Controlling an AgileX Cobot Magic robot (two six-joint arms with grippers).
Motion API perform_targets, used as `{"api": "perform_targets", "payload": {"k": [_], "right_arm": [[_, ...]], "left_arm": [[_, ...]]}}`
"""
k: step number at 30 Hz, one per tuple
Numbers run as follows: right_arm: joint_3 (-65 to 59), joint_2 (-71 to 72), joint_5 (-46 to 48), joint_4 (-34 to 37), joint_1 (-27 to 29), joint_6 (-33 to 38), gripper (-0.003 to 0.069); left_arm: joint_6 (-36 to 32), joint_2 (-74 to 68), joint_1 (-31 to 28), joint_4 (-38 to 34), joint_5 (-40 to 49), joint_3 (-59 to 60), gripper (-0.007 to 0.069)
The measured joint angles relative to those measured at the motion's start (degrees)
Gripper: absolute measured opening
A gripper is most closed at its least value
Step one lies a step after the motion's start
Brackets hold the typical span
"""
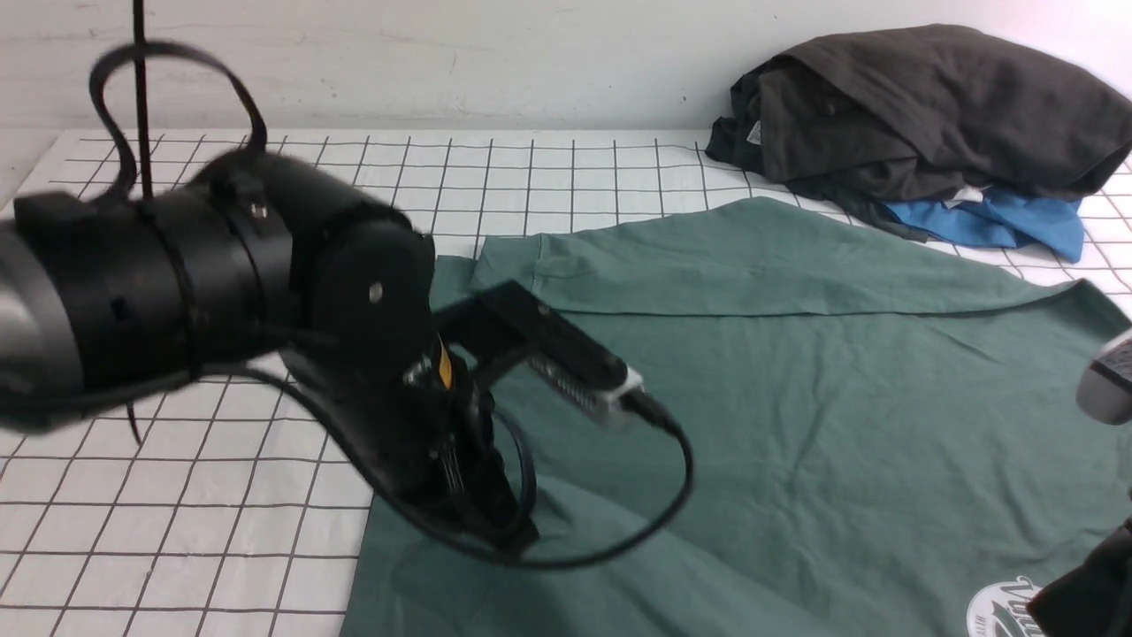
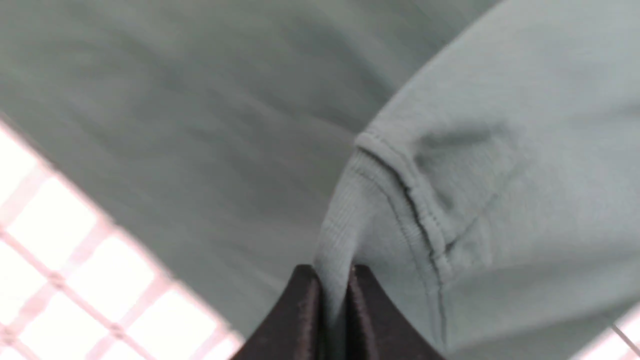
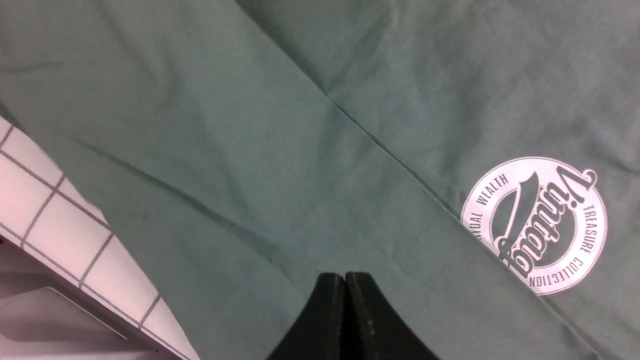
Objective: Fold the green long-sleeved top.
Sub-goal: Use the left arm to drag and place the cuff at the centered position on the left edge of the fabric
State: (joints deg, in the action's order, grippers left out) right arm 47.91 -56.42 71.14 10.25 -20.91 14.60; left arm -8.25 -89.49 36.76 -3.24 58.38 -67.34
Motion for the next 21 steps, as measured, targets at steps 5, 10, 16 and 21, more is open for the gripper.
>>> {"api": "perform_targets", "payload": {"k": [5,10,16,21], "right_arm": [[0.0,0.0,0.0,-3.8,0.0,-3.0,-0.0014],[0.0,0.0,0.0,-6.3,0.0,-5.1,-0.0014],[0.0,0.0,0.0,-6.9,0.0,-5.3,-0.0014],[0.0,0.0,-1.0,-8.2,0.0,-5.5,-0.0014]], "left_arm": [[-1.4,-5.0,-7.2,0.3,4.6,-12.6,0.0027],[-1.4,-10.7,-11.3,0.2,6.1,-21.3,0.0027],[-1.4,-18.5,-12.9,0.6,6.2,-22.8,0.0039],[-1.0,-24.9,-13.7,1.4,4.8,-22.8,0.017]]}}
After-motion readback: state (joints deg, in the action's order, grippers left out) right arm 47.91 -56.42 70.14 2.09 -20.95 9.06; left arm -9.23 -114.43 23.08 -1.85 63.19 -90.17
